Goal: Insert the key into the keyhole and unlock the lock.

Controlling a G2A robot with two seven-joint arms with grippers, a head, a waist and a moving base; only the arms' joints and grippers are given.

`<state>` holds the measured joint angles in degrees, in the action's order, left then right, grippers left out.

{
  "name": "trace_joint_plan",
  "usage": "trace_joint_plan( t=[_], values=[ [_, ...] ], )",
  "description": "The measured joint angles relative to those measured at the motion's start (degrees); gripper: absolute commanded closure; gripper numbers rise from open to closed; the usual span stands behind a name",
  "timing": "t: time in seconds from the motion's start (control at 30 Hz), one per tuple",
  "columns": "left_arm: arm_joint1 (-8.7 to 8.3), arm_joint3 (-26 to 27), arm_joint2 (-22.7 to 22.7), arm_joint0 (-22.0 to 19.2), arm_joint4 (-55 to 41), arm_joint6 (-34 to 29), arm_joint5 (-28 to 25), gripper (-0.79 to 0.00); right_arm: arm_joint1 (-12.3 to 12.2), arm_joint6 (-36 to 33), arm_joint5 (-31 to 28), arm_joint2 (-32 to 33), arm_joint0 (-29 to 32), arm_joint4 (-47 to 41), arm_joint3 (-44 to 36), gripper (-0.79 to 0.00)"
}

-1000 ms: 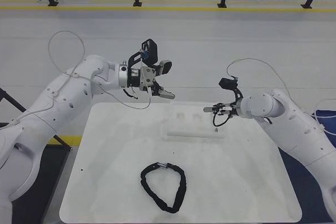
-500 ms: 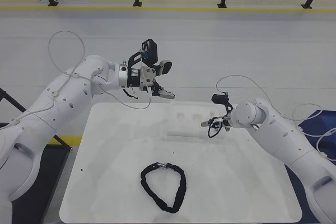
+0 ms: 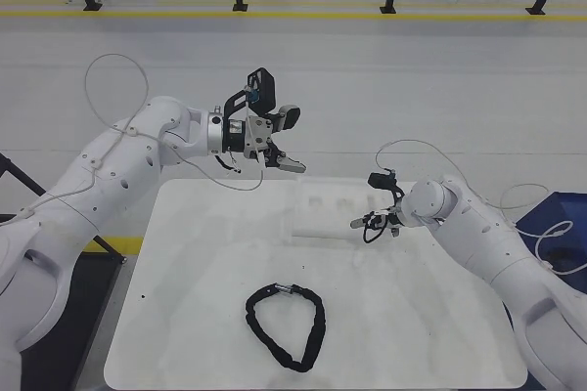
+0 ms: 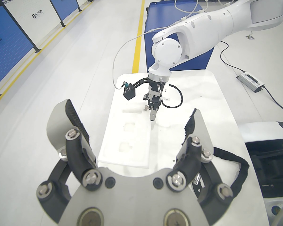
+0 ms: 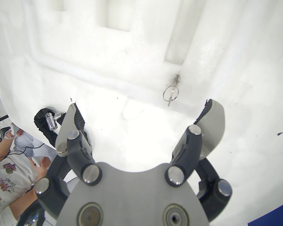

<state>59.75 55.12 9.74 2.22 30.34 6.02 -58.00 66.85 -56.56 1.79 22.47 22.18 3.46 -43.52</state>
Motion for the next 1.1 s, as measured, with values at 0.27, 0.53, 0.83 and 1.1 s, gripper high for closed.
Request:
trace_joint_plan(
  t=[0.27, 0.53, 0.83, 1.1],
  values=[
    [0.0, 0.0, 0.0, 0.0, 0.0, 0.0, 0.0, -0.785, 0.0, 0.0, 0.01, 0.0, 0.0, 0.01, 0.0, -0.785],
    [0.0, 0.0, 0.0, 0.0, 0.0, 0.0, 0.0, -0.785, -0.12, 2.07, -2.14, 0.41, 0.93, 1.53, -1.2, -0.785],
    [0.0, 0.0, 0.0, 0.0, 0.0, 0.0, 0.0, -0.785, 0.41, 3.21, -3.5, 1.59, 1.39, 4.46, -0.98, -0.453],
    [0.0, 0.0, 0.0, 0.0, 0.0, 0.0, 0.0, -0.785, 1.32, -1.12, -1.52, 1.53, 0.77, 7.06, -0.86, -0.369]
  ],
)
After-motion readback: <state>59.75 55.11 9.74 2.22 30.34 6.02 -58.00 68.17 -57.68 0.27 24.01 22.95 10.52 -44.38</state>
